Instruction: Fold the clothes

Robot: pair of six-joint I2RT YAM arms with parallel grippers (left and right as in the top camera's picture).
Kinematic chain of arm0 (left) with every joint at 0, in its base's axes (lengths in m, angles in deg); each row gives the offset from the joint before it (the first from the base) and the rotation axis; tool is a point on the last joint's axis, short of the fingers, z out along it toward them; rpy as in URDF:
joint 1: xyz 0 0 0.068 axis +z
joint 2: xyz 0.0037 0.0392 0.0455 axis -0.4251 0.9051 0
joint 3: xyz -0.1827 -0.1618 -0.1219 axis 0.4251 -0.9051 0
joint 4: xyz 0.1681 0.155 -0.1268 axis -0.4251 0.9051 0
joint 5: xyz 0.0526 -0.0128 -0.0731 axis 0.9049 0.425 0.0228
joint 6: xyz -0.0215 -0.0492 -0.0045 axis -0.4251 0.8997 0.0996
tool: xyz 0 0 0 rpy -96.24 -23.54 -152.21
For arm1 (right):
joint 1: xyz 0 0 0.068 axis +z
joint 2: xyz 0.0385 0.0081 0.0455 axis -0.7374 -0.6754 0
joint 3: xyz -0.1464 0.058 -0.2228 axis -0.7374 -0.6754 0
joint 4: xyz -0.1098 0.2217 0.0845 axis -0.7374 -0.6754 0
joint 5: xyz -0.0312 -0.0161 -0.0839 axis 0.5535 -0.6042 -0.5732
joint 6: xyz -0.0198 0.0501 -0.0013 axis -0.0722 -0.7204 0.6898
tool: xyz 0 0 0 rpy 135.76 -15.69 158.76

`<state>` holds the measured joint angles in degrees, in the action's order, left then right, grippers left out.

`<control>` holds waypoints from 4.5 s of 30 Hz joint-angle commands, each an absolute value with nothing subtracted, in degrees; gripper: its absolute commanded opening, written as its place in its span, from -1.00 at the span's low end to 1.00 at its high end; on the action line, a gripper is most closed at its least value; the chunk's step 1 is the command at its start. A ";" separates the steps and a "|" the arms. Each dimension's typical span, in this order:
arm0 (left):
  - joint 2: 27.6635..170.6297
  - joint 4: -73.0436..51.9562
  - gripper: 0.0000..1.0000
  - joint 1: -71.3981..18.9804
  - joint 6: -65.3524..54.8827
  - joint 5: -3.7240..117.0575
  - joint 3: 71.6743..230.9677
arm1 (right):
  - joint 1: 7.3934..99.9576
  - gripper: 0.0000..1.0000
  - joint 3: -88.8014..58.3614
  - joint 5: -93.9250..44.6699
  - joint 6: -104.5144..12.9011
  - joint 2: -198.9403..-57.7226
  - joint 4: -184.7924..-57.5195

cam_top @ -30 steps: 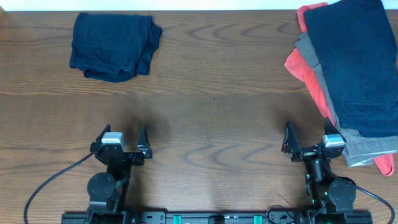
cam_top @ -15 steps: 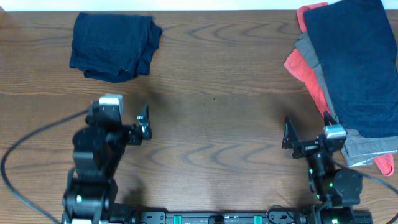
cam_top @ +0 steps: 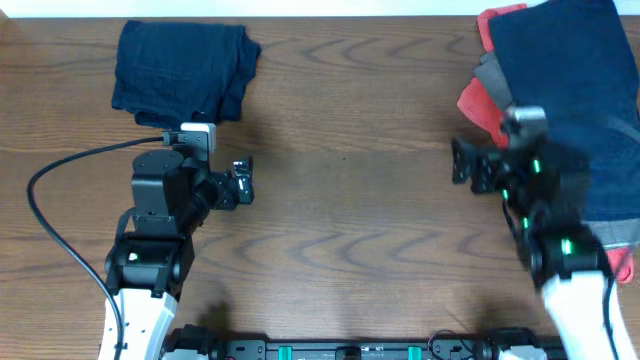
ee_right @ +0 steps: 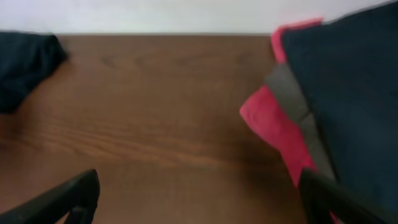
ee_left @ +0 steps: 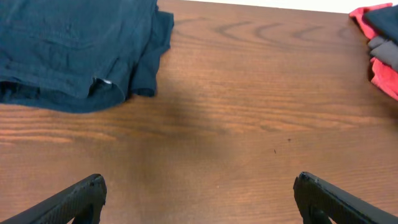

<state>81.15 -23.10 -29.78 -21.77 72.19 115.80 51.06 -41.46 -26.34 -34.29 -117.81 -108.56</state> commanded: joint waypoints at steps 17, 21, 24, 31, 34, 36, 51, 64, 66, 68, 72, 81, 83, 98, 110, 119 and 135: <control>85.69 -22.55 0.96 -30.07 -21.25 73.56 116.94 | 44.66 0.93 -30.86 -59.22 -33.06 -151.88 -105.78; 86.46 -22.51 0.96 -30.07 -21.25 73.56 116.94 | 41.45 0.82 -30.86 -59.22 -33.15 -155.77 -103.70; 86.96 -22.51 0.96 -30.07 -21.25 73.56 116.94 | 39.72 0.80 -30.86 -59.22 -33.15 -157.50 -101.91; 87.14 -22.53 0.96 -30.07 -21.25 73.56 116.94 | 36.09 0.33 -30.86 -56.09 -33.13 -158.94 -100.10; 87.14 -22.53 0.96 -30.07 -21.25 73.56 116.94 | 35.15 -0.09 -30.86 -54.15 -33.15 -158.94 -100.10; 87.14 -22.53 0.96 -30.07 -21.25 73.56 116.94 | 35.04 -0.28 -30.86 -53.82 -33.13 -158.94 -99.94; 87.14 -24.65 0.95 -30.07 -21.27 73.58 116.94 | 42.28 -0.98 -25.22 -35.57 -31.42 -148.78 -104.42; 86.92 -25.33 0.96 -24.82 -21.22 73.58 116.96 | 74.78 -0.96 -22.55 -33.71 -35.07 -151.31 -103.75; 86.92 -25.09 0.96 -23.07 -21.22 73.56 116.96 | 79.00 -0.93 -22.55 -33.69 -35.07 -153.98 -102.09; 86.92 -24.81 0.96 -21.72 -21.22 73.58 116.96 | 82.78 -0.92 -22.53 -33.58 -35.10 -156.76 -100.36; 86.94 -23.78 0.96 -19.16 -21.25 73.58 116.94 | 88.70 -0.88 -22.12 -33.27 -35.05 -160.43 -98.20; 86.98 -23.30 0.96 -17.39 -21.27 73.61 116.94 | 92.09 0.05 -21.18 -34.08 -35.05 -160.63 -96.99; 86.98 -23.30 0.95 -17.39 -21.29 74.26 116.94 | 92.05 0.27 -20.85 -33.69 -35.07 -160.12 -97.54; 88.60 -21.37 0.96 -17.41 -21.27 74.83 116.94 | 65.42 0.96 -17.94 -35.79 -48.15 -154.20 -124.23; 96.47 -21.66 0.96 -17.41 -21.25 74.39 116.94 | 43.33 0.99 -18.42 -32.66 -48.76 -157.65 -129.82; 97.12 -22.97 0.96 -17.43 -21.25 74.37 116.94 | 26.65 0.92 -19.86 -19.74 -40.80 -157.65 -128.82; 97.12 -23.38 0.96 -17.48 -21.22 74.35 116.94 | 24.20 0.56 -38.03 -28.55 -46.18 -157.67 -106.96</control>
